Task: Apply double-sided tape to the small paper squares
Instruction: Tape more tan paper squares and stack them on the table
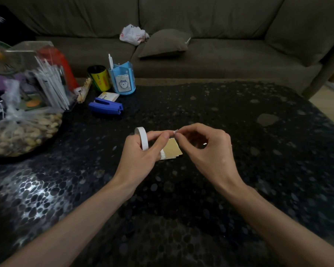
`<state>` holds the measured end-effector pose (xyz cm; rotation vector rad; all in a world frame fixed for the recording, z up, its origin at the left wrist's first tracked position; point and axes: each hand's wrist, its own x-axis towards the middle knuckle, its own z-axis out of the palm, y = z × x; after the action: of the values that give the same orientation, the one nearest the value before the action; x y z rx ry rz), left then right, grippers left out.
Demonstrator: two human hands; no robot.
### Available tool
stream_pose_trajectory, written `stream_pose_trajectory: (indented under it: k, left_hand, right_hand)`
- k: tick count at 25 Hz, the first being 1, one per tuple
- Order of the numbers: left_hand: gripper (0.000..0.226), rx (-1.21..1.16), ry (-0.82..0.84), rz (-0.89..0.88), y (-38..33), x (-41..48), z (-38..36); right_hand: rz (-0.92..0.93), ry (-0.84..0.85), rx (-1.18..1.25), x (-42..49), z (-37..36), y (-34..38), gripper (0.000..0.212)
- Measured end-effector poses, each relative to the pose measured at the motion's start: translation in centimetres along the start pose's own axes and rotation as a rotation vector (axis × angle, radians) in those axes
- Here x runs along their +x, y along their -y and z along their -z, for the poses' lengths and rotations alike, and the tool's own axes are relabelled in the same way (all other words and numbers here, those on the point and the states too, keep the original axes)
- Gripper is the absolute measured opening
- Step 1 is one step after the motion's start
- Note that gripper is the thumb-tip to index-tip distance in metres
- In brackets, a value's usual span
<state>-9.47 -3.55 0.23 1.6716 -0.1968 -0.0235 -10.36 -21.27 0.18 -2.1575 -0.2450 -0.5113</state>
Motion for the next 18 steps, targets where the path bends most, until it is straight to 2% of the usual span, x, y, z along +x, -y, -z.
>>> stream_pose_trajectory:
  k: [6, 18]
  left_hand:
    - [0.024, 0.097, 0.006, -0.122, 0.4, 0.1, 0.1]
    - [0.022, 0.177, -0.009, -0.164, 1.3, 0.5, 0.3]
  right_hand:
    - [-0.033, 0.006, -0.010, 0.2, 0.1, -0.1, 0.015]
    - [0.017, 0.049, -0.064, 0.3, 0.4, -0.3, 0.014]
